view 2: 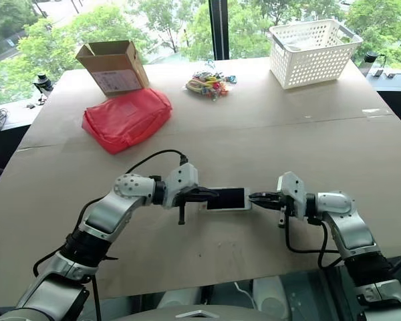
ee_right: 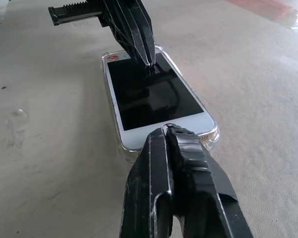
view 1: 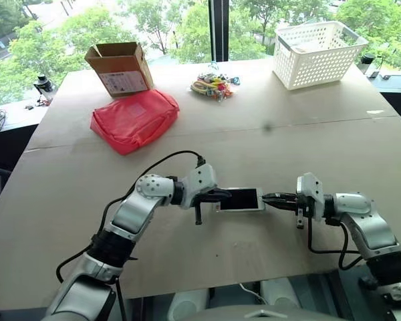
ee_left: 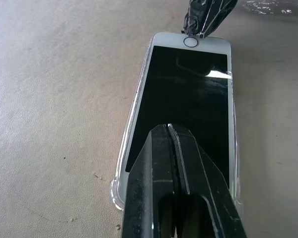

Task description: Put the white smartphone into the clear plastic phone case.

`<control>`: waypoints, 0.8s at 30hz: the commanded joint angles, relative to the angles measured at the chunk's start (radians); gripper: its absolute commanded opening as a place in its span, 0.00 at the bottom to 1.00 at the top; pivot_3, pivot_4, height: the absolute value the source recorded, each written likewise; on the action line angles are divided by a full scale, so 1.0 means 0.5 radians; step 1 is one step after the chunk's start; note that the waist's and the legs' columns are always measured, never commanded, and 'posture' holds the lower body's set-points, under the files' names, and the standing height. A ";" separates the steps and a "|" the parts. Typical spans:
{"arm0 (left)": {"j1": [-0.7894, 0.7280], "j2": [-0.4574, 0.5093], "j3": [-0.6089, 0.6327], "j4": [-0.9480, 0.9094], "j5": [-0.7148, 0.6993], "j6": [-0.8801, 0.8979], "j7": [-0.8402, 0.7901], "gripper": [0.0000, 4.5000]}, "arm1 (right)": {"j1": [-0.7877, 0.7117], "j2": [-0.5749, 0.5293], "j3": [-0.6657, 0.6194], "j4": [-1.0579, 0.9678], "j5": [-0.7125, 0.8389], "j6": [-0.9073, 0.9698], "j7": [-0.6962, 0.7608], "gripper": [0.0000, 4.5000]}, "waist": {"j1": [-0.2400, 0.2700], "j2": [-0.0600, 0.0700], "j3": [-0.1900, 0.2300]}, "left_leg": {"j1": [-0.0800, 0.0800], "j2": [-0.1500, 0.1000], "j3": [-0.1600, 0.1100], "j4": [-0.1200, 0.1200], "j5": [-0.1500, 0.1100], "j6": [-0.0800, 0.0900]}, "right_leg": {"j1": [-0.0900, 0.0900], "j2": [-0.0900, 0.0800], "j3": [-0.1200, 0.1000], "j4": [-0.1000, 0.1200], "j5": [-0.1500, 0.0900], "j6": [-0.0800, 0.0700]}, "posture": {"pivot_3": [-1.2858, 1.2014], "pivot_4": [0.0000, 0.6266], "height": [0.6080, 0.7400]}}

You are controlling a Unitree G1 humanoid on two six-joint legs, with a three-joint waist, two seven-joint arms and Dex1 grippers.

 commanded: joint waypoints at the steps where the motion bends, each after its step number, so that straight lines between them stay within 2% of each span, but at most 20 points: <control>1: 0.051 0.023 -0.064 0.032 0.076 0.055 0.008 0.00 | -0.012 -0.019 0.133 0.046 -0.159 0.037 -0.032 0.01 | -0.010 -0.002 -0.003 | 0.002 0.000 0.000 0.000 0.000 0.000 | 0.002 0.000 0.000 0.000 0.000 0.000 | 0.52 0.24 1.00; 8: 0.048 0.011 -0.062 0.029 0.083 0.058 0.019 0.00 | -0.036 -0.149 0.299 0.016 -0.299 0.327 -0.007 0.01 | -0.017 -0.006 -0.011 | 0.029 0.003 -0.001 -0.001 0.000 0.000 | 0.032 0.002 0.000 -0.006 -0.005 0.007 | 0.52 0.24 1.00; 17: 0.053 0.010 -0.062 0.019 0.086 0.065 0.027 0.00 | -0.057 -0.220 0.465 -0.086 -0.367 0.705 -0.033 0.01 | -0.009 -0.015 -0.034 | 0.030 0.003 -0.013 -0.004 -0.001 0.000 | 0.044 0.002 -0.010 -0.024 -0.005 0.008 | 0.52 0.24 1.00; 24: 0.057 0.012 -0.062 0.011 0.090 0.068 0.027 0.00 | -0.072 -0.203 0.570 -0.029 -0.469 0.735 -0.074 0.01 | -0.011 -0.021 -0.057 | 0.031 0.004 -0.015 -0.010 -0.002 0.001 | 0.045 0.001 -0.011 -0.029 -0.006 0.008 | 0.52 0.24 1.00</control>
